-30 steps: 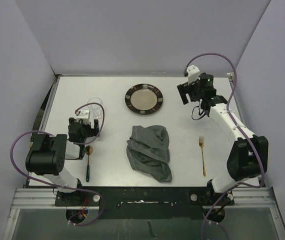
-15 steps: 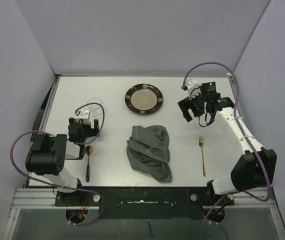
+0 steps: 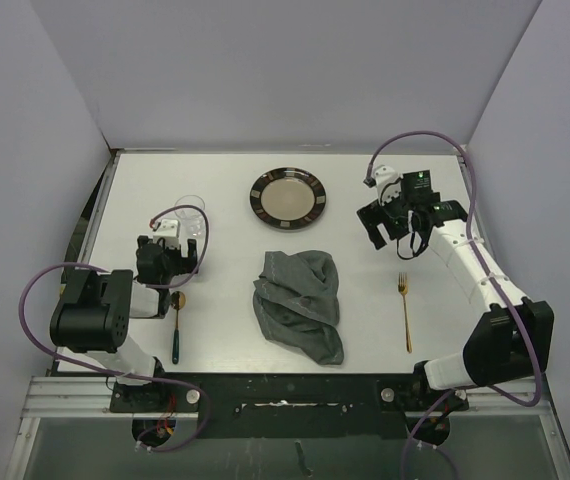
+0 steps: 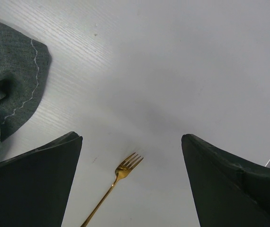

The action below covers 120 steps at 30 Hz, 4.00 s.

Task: Set the dinner table for one person
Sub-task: Flatten out the napkin at the center of the board.

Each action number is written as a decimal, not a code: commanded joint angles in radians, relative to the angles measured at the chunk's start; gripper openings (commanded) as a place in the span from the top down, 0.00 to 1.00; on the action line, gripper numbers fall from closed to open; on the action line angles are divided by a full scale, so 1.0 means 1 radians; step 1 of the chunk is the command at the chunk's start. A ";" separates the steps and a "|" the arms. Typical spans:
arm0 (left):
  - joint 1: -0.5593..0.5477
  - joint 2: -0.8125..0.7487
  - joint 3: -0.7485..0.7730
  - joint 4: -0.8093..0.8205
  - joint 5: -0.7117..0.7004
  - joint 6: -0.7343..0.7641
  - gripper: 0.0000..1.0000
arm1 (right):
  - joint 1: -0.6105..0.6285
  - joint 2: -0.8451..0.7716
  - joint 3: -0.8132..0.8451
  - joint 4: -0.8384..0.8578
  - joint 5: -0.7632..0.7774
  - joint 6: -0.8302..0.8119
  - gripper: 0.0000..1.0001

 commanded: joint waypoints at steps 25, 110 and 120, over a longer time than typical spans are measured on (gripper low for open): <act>-0.038 -0.835 0.339 -0.809 0.371 -0.697 0.02 | 0.178 -0.064 0.037 -0.149 -0.128 0.056 0.11; -0.875 -0.064 0.362 -0.685 0.079 -0.755 0.52 | 0.553 -0.045 0.397 -0.210 0.445 -0.221 1.00; -0.905 -0.080 0.396 -0.700 0.047 -0.740 0.53 | 0.544 -0.041 0.383 -0.217 0.433 -0.225 1.00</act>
